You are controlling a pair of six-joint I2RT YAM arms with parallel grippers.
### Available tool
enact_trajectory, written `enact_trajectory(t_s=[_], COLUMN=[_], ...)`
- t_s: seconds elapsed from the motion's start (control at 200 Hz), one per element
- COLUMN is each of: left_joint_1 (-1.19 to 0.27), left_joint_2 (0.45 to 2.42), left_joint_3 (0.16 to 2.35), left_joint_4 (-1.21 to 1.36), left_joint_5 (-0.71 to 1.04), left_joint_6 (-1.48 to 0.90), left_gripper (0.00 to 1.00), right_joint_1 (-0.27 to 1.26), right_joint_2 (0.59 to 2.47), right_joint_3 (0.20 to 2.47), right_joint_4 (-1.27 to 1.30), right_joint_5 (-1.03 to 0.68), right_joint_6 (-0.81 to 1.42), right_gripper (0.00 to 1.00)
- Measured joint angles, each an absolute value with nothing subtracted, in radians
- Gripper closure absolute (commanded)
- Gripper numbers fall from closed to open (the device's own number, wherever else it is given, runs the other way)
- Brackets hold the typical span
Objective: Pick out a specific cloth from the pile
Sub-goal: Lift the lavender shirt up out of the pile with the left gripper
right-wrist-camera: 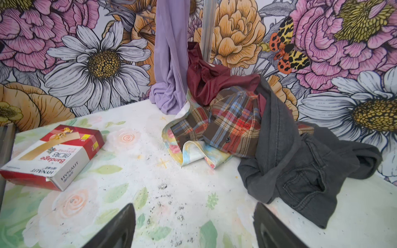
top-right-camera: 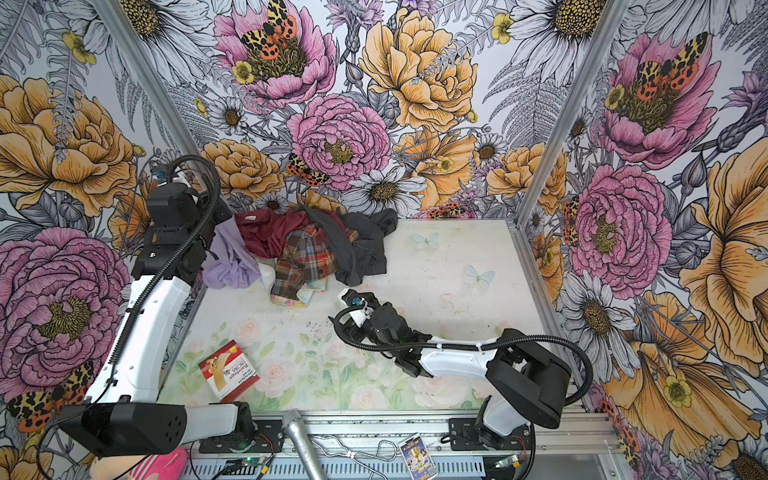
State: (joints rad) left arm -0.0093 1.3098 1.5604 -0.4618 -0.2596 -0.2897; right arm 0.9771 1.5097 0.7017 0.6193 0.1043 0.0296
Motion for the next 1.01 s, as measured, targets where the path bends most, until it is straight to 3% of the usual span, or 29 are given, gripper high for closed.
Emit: enact_trajectory(t_s=[0.36, 0.56, 0.655, 1.006], left_joint_1=[-0.173, -0.220, -0.260, -0.436], left_joint_2=[1.420, 1.472, 1.475, 1.475], left_joint_3=[1.909, 2.067, 2.109, 2.156], left_joint_4=[-0.539, -0.585, -0.597, -0.604], left_joint_5=[-0.194, -0.127, -0.103, -0.054], left_joint_6=[-0.227, -0.227, -0.228, -0.228], left_gripper=[1.00, 1.00, 1.00, 1.00], right_joint_1=[0.911, 0.874, 0.868, 0.874], right_joint_2=[1.523, 1.614, 1.667, 1.932], right_joint_3=[0.929, 1.129, 1.199, 1.393], right_joint_4=[0.592, 0.579, 0.577, 0.630], right_joint_5=[0.054, -0.011, -0.043, -0.073], right_joint_6=[0.056, 0.097, 0.115, 0.165], right_gripper=[0.12, 0.05, 0.01, 0.01])
